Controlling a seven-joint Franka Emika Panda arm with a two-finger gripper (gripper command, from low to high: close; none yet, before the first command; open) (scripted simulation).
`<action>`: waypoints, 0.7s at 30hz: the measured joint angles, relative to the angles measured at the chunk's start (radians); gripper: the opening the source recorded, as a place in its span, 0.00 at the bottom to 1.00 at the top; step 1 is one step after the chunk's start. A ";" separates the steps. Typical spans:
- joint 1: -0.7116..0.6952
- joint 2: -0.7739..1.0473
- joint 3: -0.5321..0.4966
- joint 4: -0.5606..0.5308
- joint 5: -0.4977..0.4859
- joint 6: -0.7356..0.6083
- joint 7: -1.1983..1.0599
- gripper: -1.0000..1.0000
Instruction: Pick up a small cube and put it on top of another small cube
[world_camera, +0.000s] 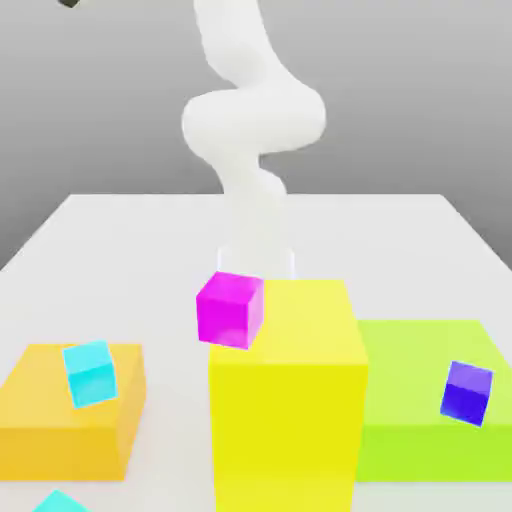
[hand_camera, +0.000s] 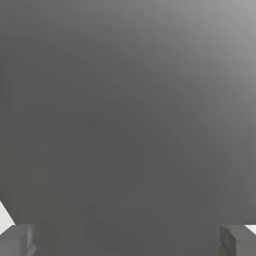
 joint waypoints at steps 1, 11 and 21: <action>0.028 0.017 -0.036 0.003 0.001 0.005 -0.053 0.50; 0.461 0.185 -0.526 0.032 0.002 0.060 -0.574 0.50; 1.059 0.061 -1.123 0.075 -0.368 0.079 -0.834 0.50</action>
